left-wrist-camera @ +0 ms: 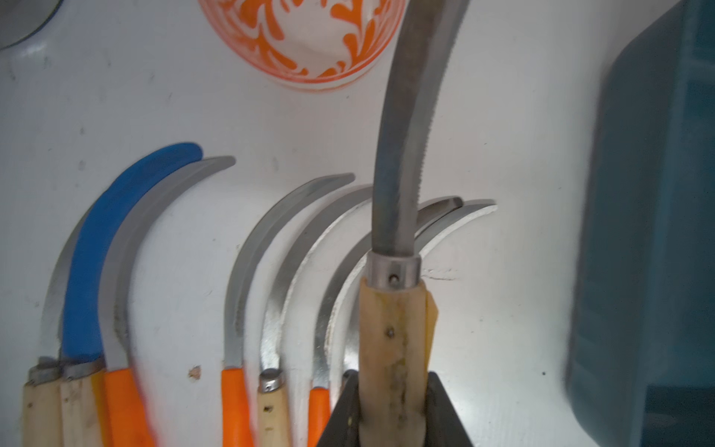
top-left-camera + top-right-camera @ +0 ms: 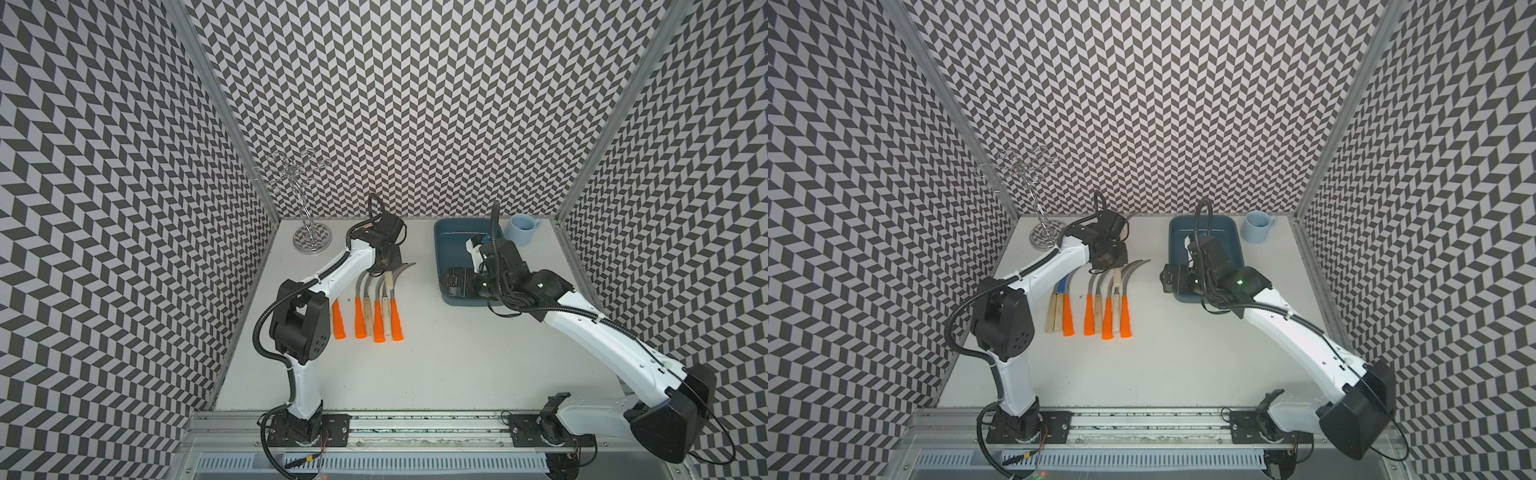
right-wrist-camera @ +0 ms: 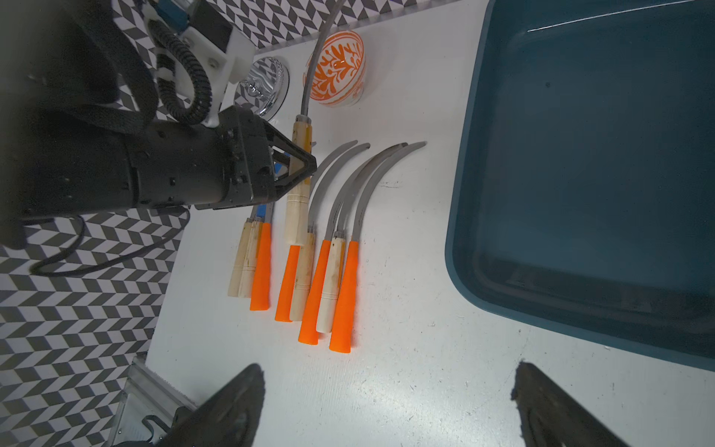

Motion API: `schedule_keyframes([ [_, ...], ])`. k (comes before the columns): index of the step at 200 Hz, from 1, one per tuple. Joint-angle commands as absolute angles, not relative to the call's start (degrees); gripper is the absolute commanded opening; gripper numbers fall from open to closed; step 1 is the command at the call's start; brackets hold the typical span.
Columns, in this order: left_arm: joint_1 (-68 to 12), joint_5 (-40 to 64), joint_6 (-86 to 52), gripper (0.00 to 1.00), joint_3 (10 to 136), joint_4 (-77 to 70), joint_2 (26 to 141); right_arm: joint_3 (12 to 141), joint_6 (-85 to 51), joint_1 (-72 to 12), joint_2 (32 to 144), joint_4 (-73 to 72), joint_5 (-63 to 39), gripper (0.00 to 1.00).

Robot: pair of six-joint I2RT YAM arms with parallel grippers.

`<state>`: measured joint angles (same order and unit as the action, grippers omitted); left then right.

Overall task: Put small sickles into storage boxes
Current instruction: Place the sickle in the storage box.

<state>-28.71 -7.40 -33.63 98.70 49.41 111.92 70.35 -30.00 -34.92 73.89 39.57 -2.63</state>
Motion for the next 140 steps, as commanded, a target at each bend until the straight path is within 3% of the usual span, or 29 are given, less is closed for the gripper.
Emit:
schedule_keyframes([
  [1,-30.7,-5.6,-36.2,0.06,103.6,51.8,114.2,70.4,-28.8,-33.3,72.4,40.6,-3.4,1.00],
  [140,-37.3,4.3,-41.3,0.05,134.2,56.5,133.9,68.0,-27.8,-25.3,68.9,45.3,-2.5,0.99],
])
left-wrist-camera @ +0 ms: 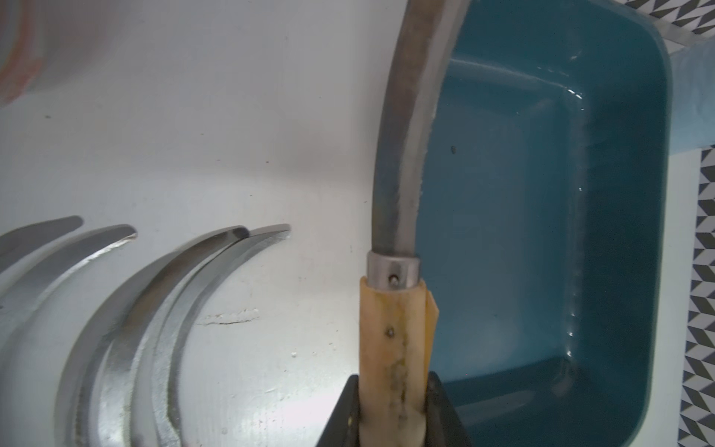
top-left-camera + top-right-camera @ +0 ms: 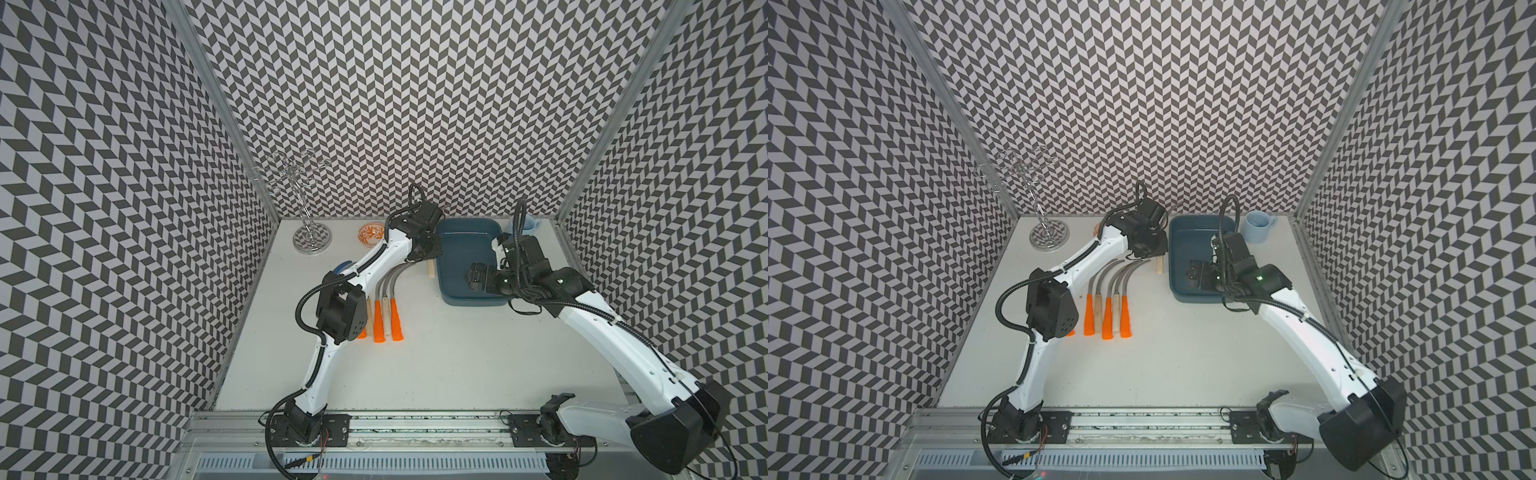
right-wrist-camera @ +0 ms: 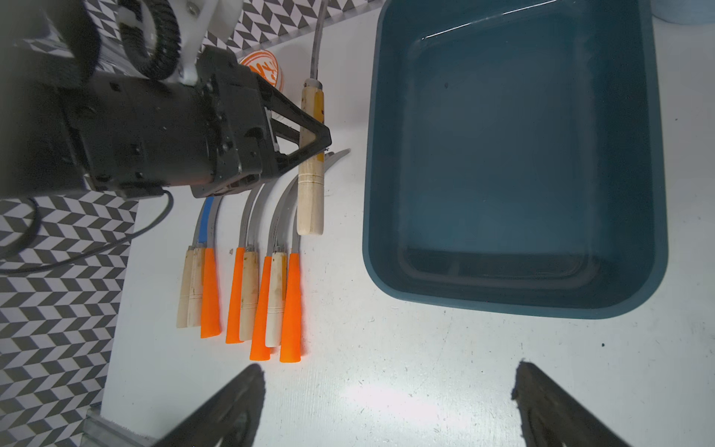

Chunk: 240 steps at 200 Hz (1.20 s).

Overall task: Put small sickles into storage boxes
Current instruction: Place the sickle in the storage box.

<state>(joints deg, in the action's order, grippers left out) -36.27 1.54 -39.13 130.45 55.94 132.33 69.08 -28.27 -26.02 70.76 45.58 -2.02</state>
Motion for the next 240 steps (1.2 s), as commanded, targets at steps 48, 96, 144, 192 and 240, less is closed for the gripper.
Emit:
schedule_keyframes([
  [48,-39.2,7.0,-42.4,0.04,135.9,52.7,137.2,65.8,-28.2,-24.7,67.8,44.8,-3.3,1.00],
  [96,-40.5,8.3,-42.9,0.04,137.1,48.6,141.5,64.3,-28.0,-24.0,66.7,44.5,-3.5,1.00],
  [144,-40.5,7.3,-44.3,0.07,136.9,44.7,144.5,63.0,-27.7,-23.1,65.9,44.2,-4.3,1.00],
  [192,-40.5,8.4,-46.4,0.21,136.7,41.9,146.9,62.8,-27.3,-22.5,66.0,44.1,-4.9,1.00],
  [240,-40.6,8.9,-46.6,0.35,136.6,42.1,147.2,62.7,-26.7,-21.7,65.9,44.0,-5.3,1.00],
])
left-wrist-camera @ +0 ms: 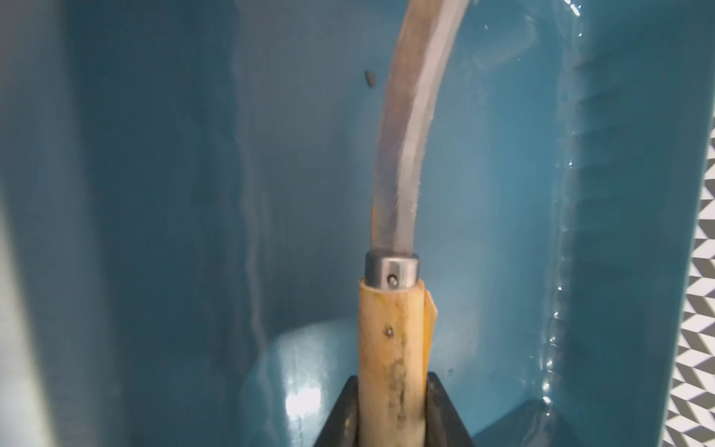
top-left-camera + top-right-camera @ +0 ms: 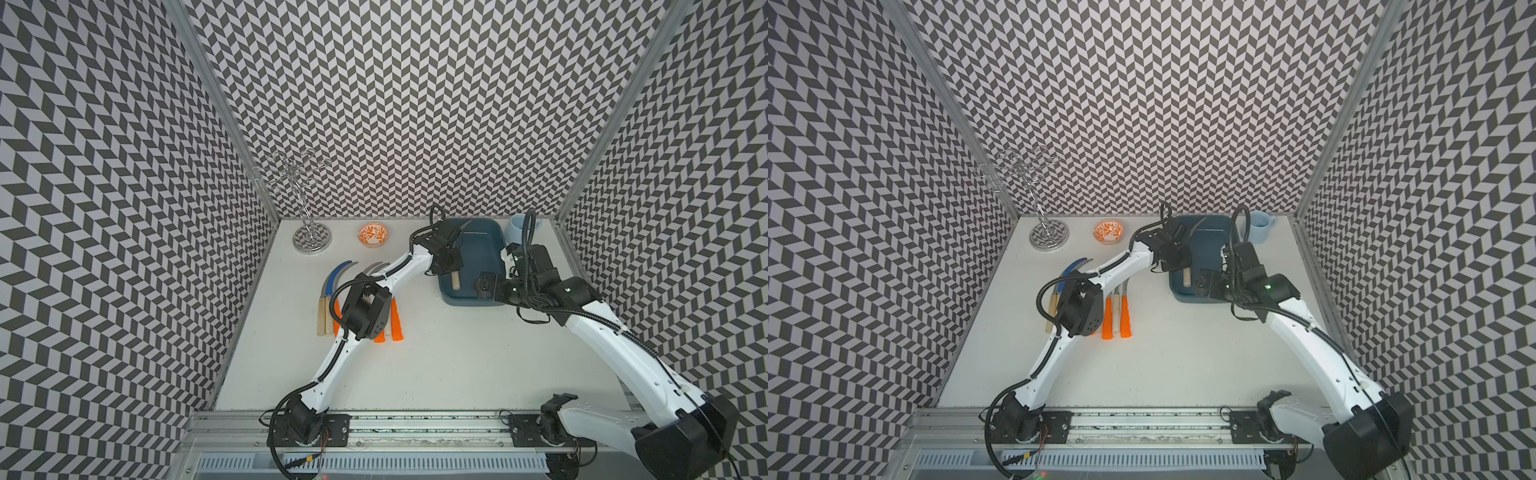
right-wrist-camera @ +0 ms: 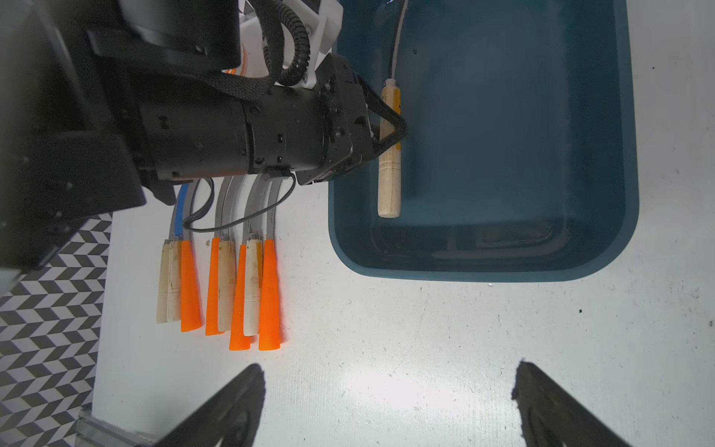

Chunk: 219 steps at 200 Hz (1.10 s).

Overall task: Put small sickles into storage boxes
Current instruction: Place the sickle in the storage box.

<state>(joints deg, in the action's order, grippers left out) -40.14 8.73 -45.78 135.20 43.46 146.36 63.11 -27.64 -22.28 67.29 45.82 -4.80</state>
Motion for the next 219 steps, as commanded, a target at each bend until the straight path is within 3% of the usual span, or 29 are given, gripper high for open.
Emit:
schedule_keyframes([
  [1,-40.5,8.9,-46.6,0.35,136.6,42.1,147.3,62.7,-26.7,-21.7,66.0,44.0,-5.3,1.00],
  [16,-40.4,9.0,-46.4,0.41,136.6,42.2,147.1,62.7,-26.8,-21.6,66.2,43.9,-5.6,1.00],
  [56,-40.3,10.3,-47.2,0.44,136.8,41.9,145.8,63.3,-26.5,-21.1,66.5,43.9,-5.8,1.00],
  [85,-40.2,10.4,-47.3,0.56,136.7,42.5,142.9,63.9,-26.1,-21.0,66.6,44.0,-5.8,0.99],
  [101,-40.1,10.1,-47.0,0.68,136.3,43.3,141.0,64.2,-25.4,-21.0,66.7,44.3,-5.5,1.00],
  [123,-40.0,9.3,-46.6,0.99,133.8,44.0,137.6,64.6,-24.6,-21.0,66.9,44.2,-5.9,1.00],
  [219,-38.8,5.1,-44.8,1.00,118.3,45.3,119.9,64.2,-26.1,-21.2,68.3,43.9,-11.5,1.00],
])
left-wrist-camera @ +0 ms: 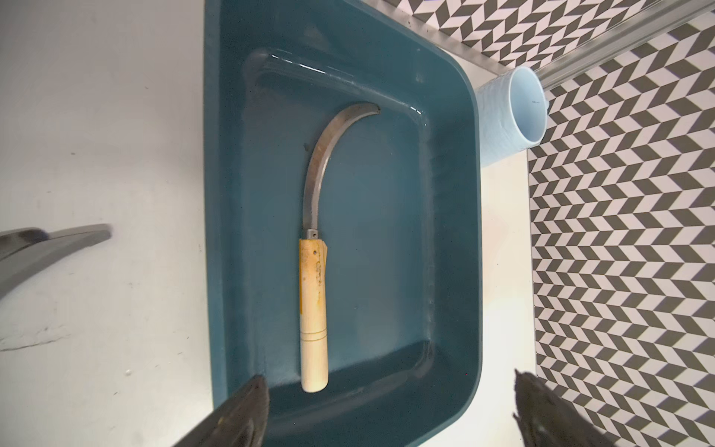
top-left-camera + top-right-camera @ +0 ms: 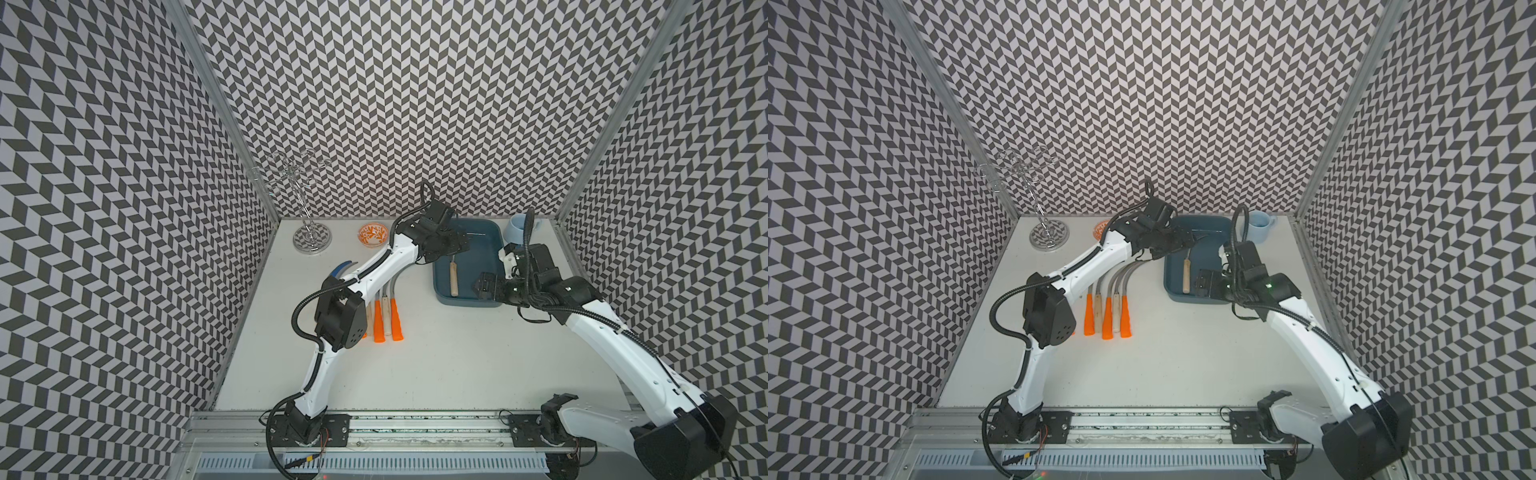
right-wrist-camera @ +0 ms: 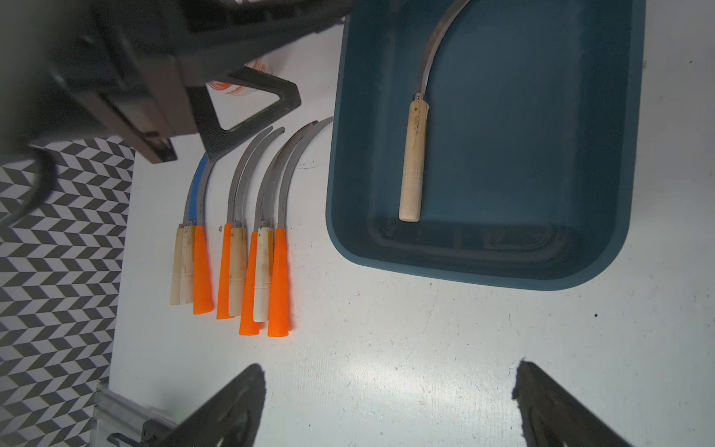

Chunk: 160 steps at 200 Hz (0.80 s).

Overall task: Put small sickles into storage boxes
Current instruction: Place the sickle in the storage box, then pick up the sickle at the center of the board.

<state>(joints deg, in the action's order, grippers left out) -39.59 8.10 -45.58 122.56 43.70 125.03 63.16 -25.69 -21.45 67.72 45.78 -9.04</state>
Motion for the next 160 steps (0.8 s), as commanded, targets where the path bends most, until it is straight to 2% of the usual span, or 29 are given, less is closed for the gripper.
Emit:
schedule_keyframes([
  [1,-38.8,5.0,-44.9,1.00,118.1,45.4,119.7,64.2,-26.2,-21.2,68.4,43.9,-11.6,1.00],
  [65,-37.3,-0.2,-45.1,1.00,104.4,48.1,109.3,63.4,-28.2,-23.2,67.5,42.3,-13.4,1.00],
  [111,-37.0,-5.1,-45.1,0.99,91.6,46.8,101.1,63.0,-31.6,-29.6,67.3,40.0,-11.5,1.00],
  [160,-36.1,-7.9,-45.9,0.94,81.6,47.1,96.1,60.7,-35.2,-36.1,67.6,36.7,-10.2,1.00],
])
